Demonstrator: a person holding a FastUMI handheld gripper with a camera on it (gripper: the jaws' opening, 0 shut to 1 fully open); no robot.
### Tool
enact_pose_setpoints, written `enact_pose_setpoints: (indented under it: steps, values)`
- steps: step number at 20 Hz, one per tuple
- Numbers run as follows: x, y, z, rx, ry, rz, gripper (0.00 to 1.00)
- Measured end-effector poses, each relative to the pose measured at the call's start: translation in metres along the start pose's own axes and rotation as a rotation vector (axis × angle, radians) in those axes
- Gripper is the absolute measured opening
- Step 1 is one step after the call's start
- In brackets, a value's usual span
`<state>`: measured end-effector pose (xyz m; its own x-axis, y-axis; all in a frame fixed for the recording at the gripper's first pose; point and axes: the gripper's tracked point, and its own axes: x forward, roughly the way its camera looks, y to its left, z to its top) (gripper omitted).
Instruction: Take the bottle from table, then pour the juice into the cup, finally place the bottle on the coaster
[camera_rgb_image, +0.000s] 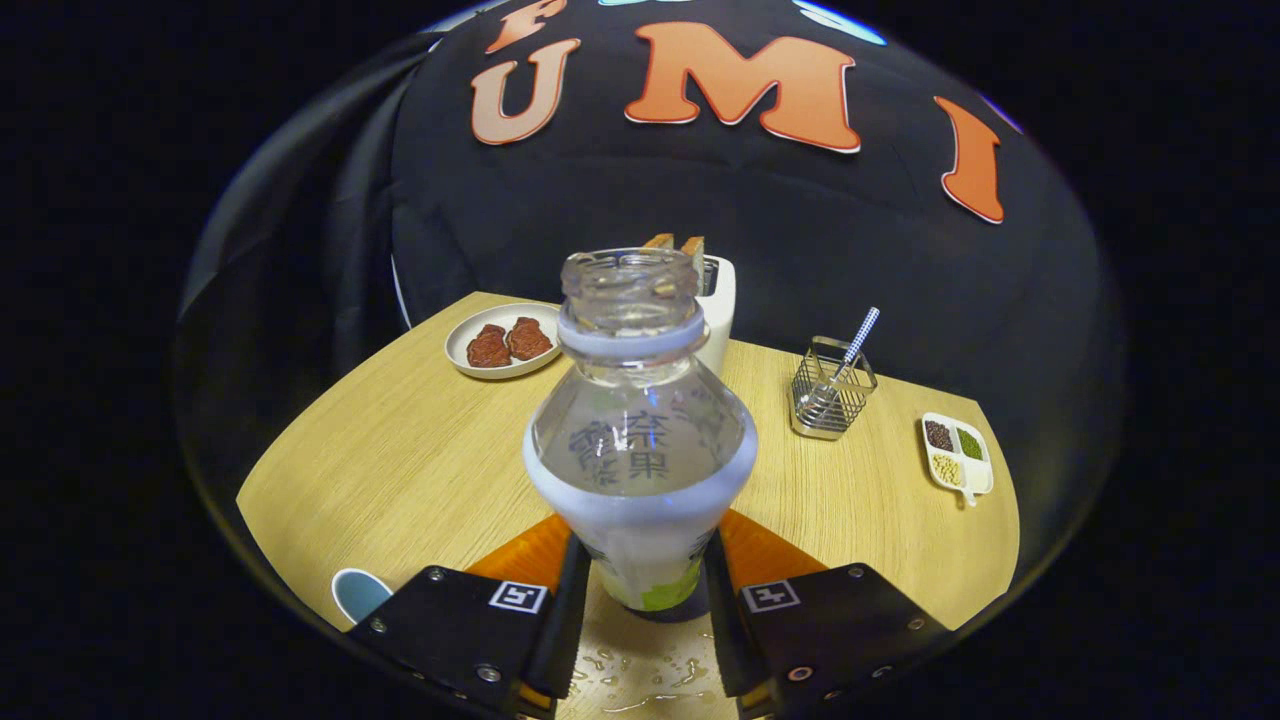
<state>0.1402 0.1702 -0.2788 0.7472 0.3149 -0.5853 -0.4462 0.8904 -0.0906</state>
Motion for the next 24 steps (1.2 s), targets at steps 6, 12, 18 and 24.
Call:
enact_pose_setpoints:
  steps: [6, 12, 18, 24]
  values:
    - [0.02, -0.017, -0.017, 0.043, 0.019, -0.011, 0.56]
    - [0.027, -0.022, -0.024, 0.04, 0.017, -0.007, 0.56]
    - [0.022, -0.022, -0.028, 0.051, 0.002, -0.002, 0.6]
    - [0.015, -0.023, -0.035, 0.024, 0.012, -0.021, 0.66]
